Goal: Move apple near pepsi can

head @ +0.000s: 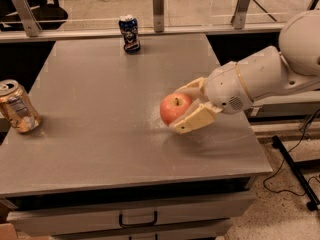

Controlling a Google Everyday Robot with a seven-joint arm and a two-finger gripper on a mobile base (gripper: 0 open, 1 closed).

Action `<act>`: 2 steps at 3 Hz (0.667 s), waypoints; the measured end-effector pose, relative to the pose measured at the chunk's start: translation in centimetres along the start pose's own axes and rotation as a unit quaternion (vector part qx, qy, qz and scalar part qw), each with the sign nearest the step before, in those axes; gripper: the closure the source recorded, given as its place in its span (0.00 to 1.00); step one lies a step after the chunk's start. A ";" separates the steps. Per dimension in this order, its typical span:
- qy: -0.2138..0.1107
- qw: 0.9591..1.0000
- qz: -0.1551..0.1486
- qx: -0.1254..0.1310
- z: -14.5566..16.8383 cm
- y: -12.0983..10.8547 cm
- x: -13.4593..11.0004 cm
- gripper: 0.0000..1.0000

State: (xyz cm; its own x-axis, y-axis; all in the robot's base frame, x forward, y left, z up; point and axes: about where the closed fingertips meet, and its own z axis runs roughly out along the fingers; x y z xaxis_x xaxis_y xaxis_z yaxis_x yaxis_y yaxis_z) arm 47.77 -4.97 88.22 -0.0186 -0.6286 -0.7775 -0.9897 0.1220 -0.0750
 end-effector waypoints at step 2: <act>0.012 0.980 -0.045 0.193 -10.0 -10.4 -4.3 1.00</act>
Offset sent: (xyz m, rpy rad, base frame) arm 0.1624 -0.1234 0.1966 -0.0335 -0.5239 -0.4100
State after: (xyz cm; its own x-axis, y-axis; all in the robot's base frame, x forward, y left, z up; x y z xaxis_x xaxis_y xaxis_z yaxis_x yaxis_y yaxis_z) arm 56.71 -11.22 98.57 0.0588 -0.6668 -0.7429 -0.8604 0.3436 -0.3765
